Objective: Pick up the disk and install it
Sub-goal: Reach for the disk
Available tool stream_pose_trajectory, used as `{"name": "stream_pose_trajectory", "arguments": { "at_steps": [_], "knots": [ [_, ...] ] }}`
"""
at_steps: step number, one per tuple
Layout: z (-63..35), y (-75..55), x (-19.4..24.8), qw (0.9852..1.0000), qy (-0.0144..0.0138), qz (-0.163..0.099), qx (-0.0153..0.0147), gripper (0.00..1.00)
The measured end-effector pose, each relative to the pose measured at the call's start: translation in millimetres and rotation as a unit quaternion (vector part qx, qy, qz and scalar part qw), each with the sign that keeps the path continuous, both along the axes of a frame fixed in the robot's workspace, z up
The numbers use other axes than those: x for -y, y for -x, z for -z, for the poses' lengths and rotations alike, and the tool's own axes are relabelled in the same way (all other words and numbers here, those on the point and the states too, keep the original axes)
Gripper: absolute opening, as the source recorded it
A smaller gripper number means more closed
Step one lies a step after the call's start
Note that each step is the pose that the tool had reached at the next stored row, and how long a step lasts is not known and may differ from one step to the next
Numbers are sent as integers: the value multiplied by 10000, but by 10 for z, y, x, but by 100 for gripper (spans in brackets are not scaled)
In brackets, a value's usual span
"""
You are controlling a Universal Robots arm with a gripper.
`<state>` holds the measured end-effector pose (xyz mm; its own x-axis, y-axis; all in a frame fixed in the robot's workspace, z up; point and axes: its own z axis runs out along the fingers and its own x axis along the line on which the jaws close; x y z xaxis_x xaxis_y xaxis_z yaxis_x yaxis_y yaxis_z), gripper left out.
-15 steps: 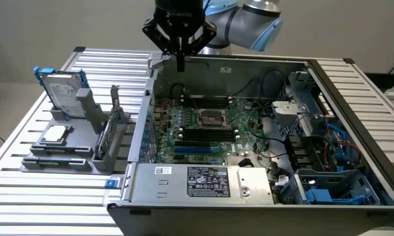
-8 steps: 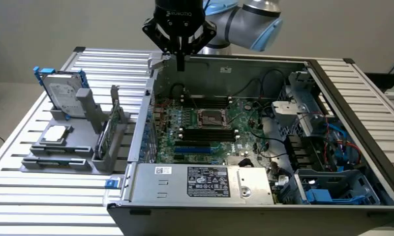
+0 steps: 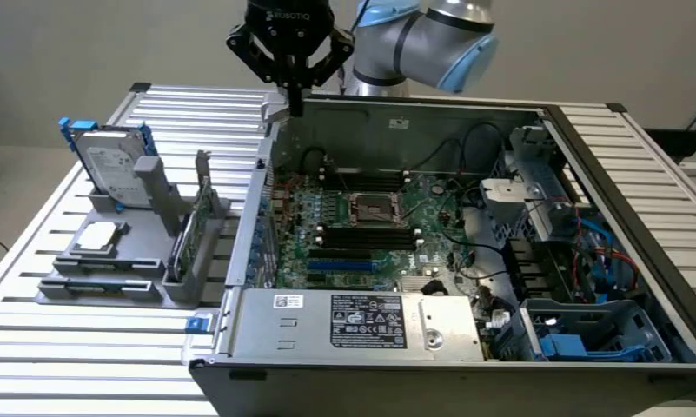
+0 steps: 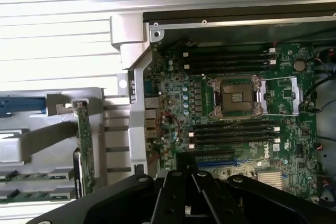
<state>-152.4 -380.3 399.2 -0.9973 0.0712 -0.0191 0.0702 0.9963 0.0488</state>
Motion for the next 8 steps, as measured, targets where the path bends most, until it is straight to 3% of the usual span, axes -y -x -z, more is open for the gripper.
{"name": "stream_pose_trajectory", "arguments": {
  "at_steps": [8],
  "knots": [
    [16,366,-120,10000,0,0,0,11]
  ]
}}
